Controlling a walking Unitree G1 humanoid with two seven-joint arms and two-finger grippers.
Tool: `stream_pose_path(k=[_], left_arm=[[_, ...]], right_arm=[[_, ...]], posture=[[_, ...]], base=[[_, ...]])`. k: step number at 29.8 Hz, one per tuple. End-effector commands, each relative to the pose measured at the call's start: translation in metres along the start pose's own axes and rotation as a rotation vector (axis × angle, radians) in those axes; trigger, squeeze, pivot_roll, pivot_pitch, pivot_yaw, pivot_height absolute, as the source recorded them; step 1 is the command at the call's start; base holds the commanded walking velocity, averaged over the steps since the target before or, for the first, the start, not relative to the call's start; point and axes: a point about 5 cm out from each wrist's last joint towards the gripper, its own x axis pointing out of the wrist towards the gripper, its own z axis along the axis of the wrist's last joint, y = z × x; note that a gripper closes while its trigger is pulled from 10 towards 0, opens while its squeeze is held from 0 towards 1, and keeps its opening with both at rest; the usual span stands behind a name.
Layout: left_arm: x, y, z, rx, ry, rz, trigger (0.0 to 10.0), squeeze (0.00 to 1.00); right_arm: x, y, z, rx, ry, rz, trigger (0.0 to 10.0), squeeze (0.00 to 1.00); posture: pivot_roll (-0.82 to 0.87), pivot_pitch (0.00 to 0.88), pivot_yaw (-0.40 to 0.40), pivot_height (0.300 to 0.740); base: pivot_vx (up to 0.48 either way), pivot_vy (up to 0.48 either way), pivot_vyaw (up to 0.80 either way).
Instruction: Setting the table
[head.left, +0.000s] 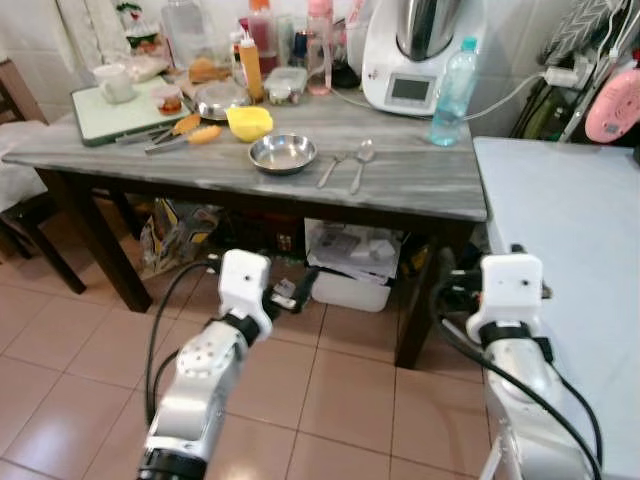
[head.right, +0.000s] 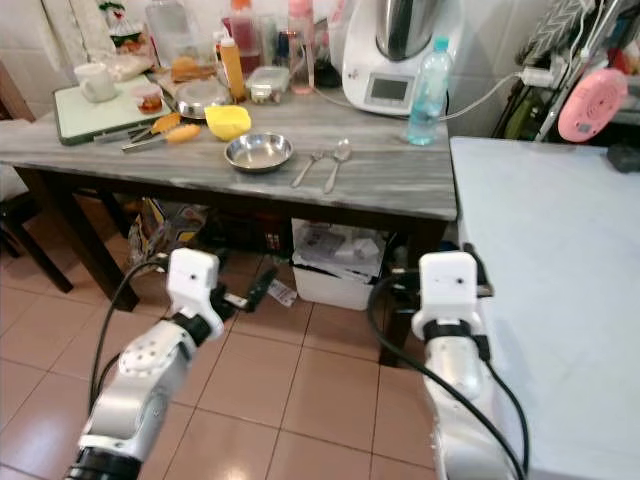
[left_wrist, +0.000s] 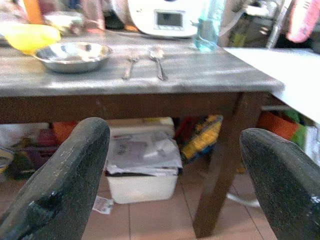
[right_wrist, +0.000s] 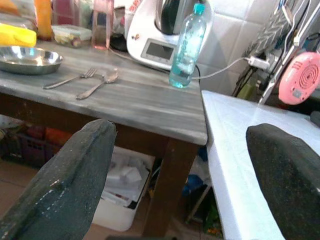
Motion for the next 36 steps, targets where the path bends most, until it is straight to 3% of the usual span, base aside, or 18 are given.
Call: stream_pose_path(k=[1,10,36], left_arm=[[0.003,-0.005,0.002,0.003,-0.003,-0.027,10.0,0.0],[0.006,-0.005,0.027,0.019,-0.079,-0.028,10.0,0.0],[0.006,-0.012,0.027,0.016,-0.055,-0.07,10.0,0.0]], right_arm=[[0.001,-0.005,0.003,-0.008,-0.014,-0.029,10.0,0.0],[-0.004,-0.014,0.024,-0.09,-0.136,-0.075,10.0,0.0],[-0.021,-0.028,0.016,-0.148,-0.087,-0.187,10.0,0.0]], posture=[[-0.11,0.0,0.038,0.74],[-0.11,0.0,0.042,0.74],[-0.13,0.0,0.073,0.74]], base=[[0.0,-0.39,0.0],[0.0,-0.39,0.0],[0.0,-0.452,0.0]])
